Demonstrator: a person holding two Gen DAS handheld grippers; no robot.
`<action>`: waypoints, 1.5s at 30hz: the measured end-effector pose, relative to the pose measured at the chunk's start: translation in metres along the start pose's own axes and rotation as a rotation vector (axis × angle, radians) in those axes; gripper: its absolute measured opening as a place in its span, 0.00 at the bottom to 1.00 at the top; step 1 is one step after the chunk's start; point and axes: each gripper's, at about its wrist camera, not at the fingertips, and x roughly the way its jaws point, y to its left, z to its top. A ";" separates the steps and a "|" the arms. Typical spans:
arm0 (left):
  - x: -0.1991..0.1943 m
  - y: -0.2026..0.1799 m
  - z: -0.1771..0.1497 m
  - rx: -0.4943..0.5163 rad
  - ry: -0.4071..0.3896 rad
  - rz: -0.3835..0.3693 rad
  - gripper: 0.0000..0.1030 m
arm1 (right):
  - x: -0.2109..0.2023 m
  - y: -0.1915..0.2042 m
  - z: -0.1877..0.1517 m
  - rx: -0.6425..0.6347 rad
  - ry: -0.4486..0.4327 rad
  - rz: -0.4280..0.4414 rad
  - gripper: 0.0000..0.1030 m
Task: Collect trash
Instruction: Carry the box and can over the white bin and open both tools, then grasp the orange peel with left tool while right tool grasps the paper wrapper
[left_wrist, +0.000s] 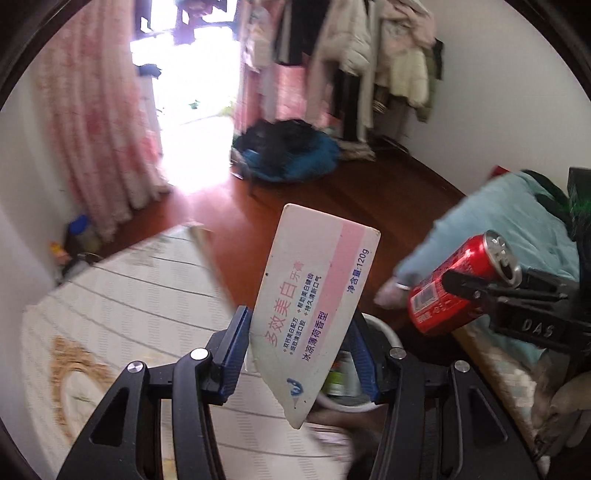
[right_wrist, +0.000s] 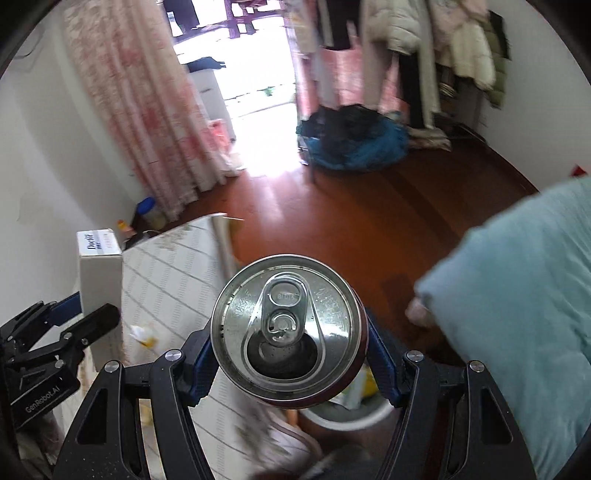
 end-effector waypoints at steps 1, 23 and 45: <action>0.012 -0.010 0.001 -0.009 0.023 -0.027 0.47 | 0.001 -0.013 -0.004 0.010 0.010 -0.012 0.69; 0.209 -0.017 -0.007 -0.294 0.514 -0.072 0.90 | 0.179 -0.147 -0.064 0.191 0.386 0.019 0.96; 0.113 -0.046 -0.053 -0.126 0.358 0.194 0.90 | 0.129 -0.113 -0.104 0.087 0.396 -0.160 0.97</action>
